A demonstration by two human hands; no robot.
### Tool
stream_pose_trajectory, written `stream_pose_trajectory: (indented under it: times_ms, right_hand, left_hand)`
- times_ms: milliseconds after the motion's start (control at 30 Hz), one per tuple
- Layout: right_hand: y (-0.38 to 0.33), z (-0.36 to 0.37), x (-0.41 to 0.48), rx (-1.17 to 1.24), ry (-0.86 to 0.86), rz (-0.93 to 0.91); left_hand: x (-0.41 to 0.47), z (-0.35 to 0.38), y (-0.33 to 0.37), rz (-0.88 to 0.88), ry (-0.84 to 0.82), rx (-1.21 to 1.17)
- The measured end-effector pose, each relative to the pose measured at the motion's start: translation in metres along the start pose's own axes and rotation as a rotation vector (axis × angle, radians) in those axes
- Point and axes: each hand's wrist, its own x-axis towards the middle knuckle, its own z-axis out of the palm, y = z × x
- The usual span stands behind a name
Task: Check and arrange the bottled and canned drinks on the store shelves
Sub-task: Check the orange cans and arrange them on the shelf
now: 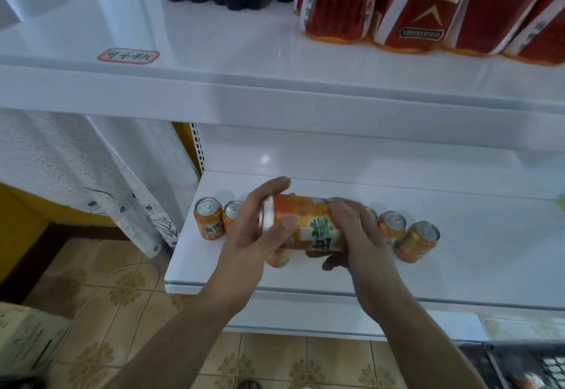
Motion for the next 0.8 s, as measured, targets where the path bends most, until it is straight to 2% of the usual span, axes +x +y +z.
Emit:
stream_pose_trajectory:
  times_ms: [133, 200, 333, 467, 533, 600, 733, 800]
  right_hand:
    - [0.004, 0.004, 0.002, 0.308, -0.115, 0.48]
    - [0.011, 0.003, 0.004, 0.422, -0.189, 0.611]
    - [0.022, -0.003, 0.008, 0.448, -0.221, 0.637]
    - [0.022, -0.017, 0.007, 0.356, -0.049, 0.549]
    - [0.018, -0.029, 0.01, 0.178, 0.084, 0.441]
    - [0.014, -0.04, 0.017, -0.139, 0.141, 0.337]
    - [0.023, -0.039, 0.036, -1.051, 0.096, 0.136]
    - [0.038, -0.03, 0.051, -1.276, 0.027, 0.106]
  left_hand:
    - [-0.002, -0.001, 0.004, 0.073, -0.176, 0.087]
    - [0.0, -0.004, 0.002, 0.073, -0.269, 0.106]
    - [0.004, -0.006, -0.003, 0.044, -0.299, 0.096]
    - [0.01, -0.008, -0.017, -0.043, -0.231, 0.135]
    - [0.013, -0.014, -0.029, -0.096, -0.187, 0.225]
    - [0.012, -0.023, -0.042, -0.163, -0.101, 0.321]
    - [0.006, -0.041, -0.063, -0.289, 0.06, 0.62]
    - [0.003, -0.048, -0.068, -0.321, 0.073, 0.716]
